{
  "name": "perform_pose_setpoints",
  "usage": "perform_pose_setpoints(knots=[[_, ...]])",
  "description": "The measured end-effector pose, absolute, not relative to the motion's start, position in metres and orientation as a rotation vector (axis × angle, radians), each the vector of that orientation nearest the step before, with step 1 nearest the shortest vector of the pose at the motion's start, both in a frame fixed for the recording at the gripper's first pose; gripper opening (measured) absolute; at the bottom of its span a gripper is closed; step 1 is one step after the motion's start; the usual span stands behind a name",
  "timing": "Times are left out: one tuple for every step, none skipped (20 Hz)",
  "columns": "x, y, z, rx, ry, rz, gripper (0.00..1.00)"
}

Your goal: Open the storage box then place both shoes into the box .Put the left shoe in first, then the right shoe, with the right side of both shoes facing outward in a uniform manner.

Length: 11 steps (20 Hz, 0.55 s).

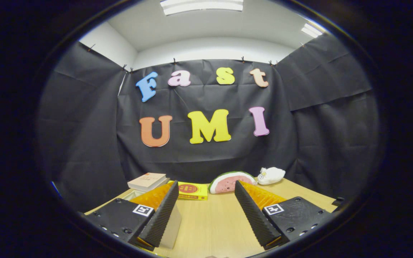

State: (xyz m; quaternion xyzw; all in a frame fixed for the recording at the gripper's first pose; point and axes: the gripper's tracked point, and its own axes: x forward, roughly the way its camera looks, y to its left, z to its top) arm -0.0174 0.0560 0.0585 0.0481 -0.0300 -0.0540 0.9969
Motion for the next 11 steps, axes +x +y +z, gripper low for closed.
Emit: perform_pose_setpoints(knots=[[-0.0175, 0.0554, 0.0592, 0.097, -0.06, -0.108, 0.95], [-0.0172, 0.0555, 0.0592, 0.095, -0.059, -0.108, 0.95], [-0.0178, 0.0561, 0.0583, 0.093, -0.058, -0.106, 0.96], [-0.0182, 0.0565, 0.0586, 0.091, -0.059, -0.106, 0.96], [-0.0183, 0.0575, 0.0579, 0.087, -0.057, -0.106, 0.96], [-0.0184, 0.0585, 0.0567, 0.083, -0.054, -0.103, 0.96], [-0.0191, 0.0591, 0.0568, 0.081, -0.055, -0.102, 0.96], [-0.0192, 0.0584, 0.0579, 0.08, -0.057, -0.103, 0.96], [-0.0209, 0.0588, 0.0573, 0.081, -0.058, -0.102, 0.96], [-0.021, 0.0594, 0.0575, 0.084, -0.06, -0.099, 0.96], [-0.0214, 0.0585, 0.0578, 0.085, -0.061, -0.099, 0.96]])
